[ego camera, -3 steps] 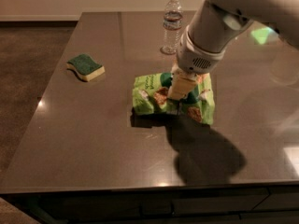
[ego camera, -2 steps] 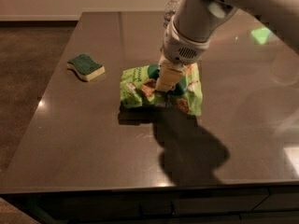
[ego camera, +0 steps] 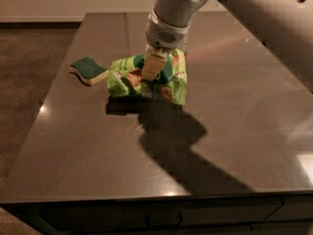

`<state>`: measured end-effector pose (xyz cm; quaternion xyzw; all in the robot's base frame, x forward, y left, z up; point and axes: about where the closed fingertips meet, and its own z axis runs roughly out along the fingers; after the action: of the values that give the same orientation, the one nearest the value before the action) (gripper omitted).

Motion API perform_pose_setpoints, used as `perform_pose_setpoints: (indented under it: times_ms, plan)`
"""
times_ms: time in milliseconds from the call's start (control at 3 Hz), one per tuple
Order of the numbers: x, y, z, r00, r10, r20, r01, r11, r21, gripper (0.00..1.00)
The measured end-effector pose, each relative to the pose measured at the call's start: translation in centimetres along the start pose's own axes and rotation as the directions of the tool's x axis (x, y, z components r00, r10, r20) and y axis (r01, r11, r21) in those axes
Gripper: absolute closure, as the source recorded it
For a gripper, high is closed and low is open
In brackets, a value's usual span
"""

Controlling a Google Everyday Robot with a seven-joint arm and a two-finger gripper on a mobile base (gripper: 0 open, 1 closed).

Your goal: Move green rice chip bag near sponge

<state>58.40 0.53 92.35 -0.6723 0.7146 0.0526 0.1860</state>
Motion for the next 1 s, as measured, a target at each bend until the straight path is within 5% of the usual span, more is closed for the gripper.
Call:
perform_pose_setpoints:
  times_ms: [333, 1000]
  plan:
    - [-1.8, -1.9, 1.5, 1.000, 0.023, 0.018, -0.023, 0.9995, -0.023, 1.00]
    - [-4.5, -3.1, 3.3, 0.998, 0.043, 0.038, -0.041, 0.9980, -0.048, 0.59]
